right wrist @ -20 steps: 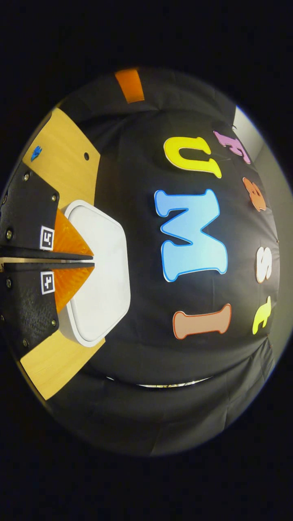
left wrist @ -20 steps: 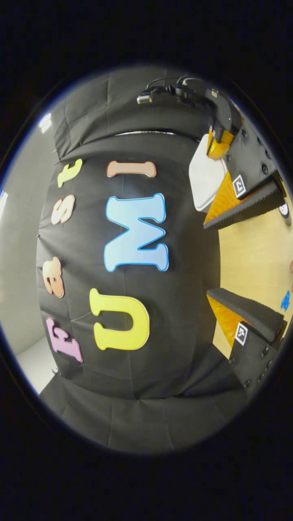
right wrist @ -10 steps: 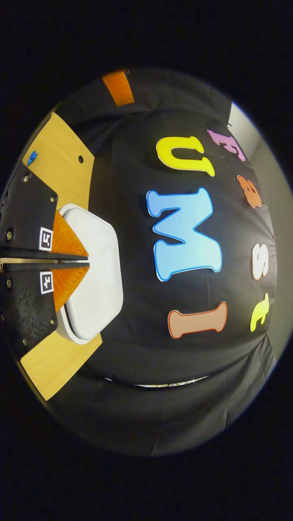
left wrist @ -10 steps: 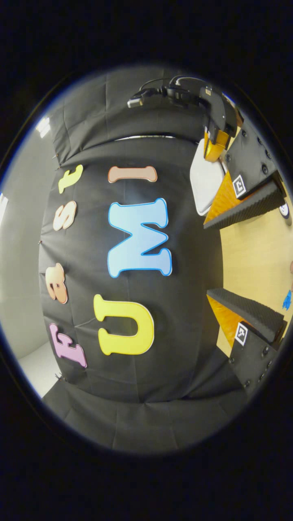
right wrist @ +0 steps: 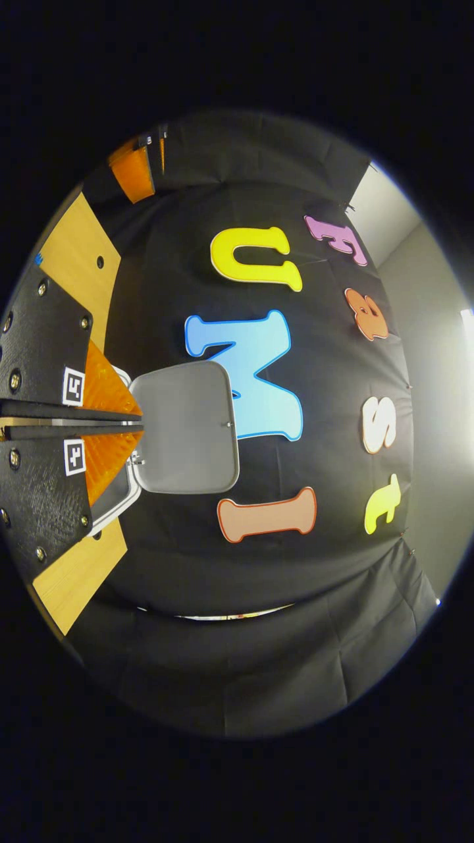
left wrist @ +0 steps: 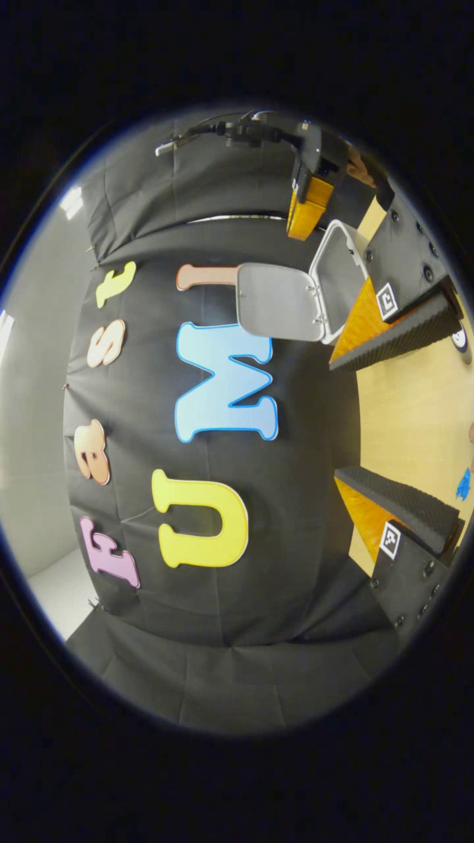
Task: Press the lid of the desktop garbage bin to open it, pick up the crumpled paper on the desktop and throw it into the bin, then pick up the pop can on the desktop and drop it into the bin, and finally close the garbage bin lid.
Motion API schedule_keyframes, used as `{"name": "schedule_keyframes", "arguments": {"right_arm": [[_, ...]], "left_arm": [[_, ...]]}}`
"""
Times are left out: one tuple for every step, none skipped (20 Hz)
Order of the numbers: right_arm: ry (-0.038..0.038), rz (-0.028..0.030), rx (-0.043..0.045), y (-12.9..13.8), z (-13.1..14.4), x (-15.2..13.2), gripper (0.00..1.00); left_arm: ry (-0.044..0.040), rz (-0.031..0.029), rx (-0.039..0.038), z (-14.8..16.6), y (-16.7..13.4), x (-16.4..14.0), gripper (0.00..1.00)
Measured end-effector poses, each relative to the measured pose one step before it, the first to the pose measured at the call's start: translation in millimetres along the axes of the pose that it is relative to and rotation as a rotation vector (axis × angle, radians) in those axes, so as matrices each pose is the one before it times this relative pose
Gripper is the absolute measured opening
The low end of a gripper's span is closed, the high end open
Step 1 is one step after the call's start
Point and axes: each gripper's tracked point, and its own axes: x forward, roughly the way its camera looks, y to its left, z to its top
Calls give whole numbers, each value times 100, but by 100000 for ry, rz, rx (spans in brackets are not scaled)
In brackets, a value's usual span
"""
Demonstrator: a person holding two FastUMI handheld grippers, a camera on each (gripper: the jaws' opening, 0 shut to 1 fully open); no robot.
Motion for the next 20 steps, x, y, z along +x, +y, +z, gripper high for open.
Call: {"name": "schedule_keyframes", "arguments": {"right_arm": [[-403,-327,473,-110,287,-98,4],[-418,-516,489,-142,212,-47,4],[-845,-273,664,-46,411,-159,4],[-789,-28,566,26,212,-95,4],[-290,70,371,-27,169,-96,4],[-50,353,321,76,58,-34,4],[-74,55,104,26,173,-58,4],[-43,164,149,21,70,-19,4],[-135,110,122,65,112,-15,4],[-90,325,5,168,-10,-57,4],[-42,130,-152,175,47,-101,4],[-150,60,-146,136,108,-199,4],[-66,192,-147,147,74,-171,4],[94,631,-186,285,-120,-103,4],[344,1152,-204,404,-91,-171,4],[410,730,-304,351,-154,-74,5],[183,527,-437,236,17,-292,7],[-174,372,-419,168,2,-108,7],[-90,792,-263,236,161,-165,10],[312,411,-257,210,-176,-154,12]], "left_arm": [[110,266,-250,-48,115,-51,95],[108,369,-251,-68,60,-40,95],[28,111,-196,63,108,94,95],[-66,322,-22,-68,132,32,95],[-23,328,74,-110,131,-163,95],[56,319,245,-68,151,63,95],[133,422,257,-157,134,29,95],[167,414,-8,-82,156,32,95],[65,570,-228,-148,217,-60,95],[-57,397,-166,-48,325,-30,95],[143,96,27,-174,21,-139,95],[-97,145,5,-51,147,-174,95],[-203,460,-75,61,320,-77,95],[-181,341,-225,61,293,-107,95],[-78,363,-282,-106,222,-127,95],[8,673,-204,-162,323,-173,95],[-303,913,-78,-96,404,-172,95],[-40,372,0,-167,365,-234,95],[-89,456,354,-176,236,-77,95],[-89,325,574,-128,370,-107,95]]}}
